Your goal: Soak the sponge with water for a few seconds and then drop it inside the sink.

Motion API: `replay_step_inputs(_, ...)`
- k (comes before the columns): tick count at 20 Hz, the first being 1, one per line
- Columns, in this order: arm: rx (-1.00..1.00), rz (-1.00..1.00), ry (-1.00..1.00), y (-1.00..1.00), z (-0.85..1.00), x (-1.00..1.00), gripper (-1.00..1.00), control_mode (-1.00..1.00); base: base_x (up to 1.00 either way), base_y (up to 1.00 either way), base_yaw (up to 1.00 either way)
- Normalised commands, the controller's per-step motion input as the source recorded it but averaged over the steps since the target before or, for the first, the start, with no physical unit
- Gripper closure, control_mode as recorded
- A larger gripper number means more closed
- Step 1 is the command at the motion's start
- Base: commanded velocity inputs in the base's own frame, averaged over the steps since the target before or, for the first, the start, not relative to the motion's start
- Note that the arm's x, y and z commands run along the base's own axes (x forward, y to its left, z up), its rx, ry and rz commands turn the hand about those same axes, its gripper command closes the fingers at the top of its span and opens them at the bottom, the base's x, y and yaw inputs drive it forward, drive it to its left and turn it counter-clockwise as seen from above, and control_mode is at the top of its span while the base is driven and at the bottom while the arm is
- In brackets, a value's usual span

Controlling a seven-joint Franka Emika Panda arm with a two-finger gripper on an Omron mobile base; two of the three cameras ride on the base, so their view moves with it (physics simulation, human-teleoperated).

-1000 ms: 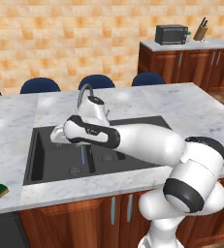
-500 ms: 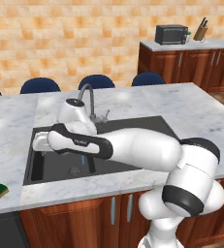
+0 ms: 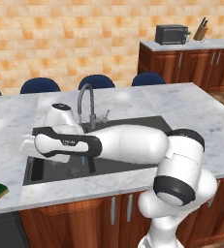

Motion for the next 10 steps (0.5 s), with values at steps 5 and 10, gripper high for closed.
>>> replay_step_inputs(5, -0.1, -0.32, 0.29, 0.5, 0.0, 0.0, -1.0, -1.0, 0.0, 0.0, 0.0)
replay_step_inputs(10, -0.13, -0.29, 0.14, 0.42, 0.0, -0.03, -1.0, -1.0, 0.0, 0.0, 0.0)
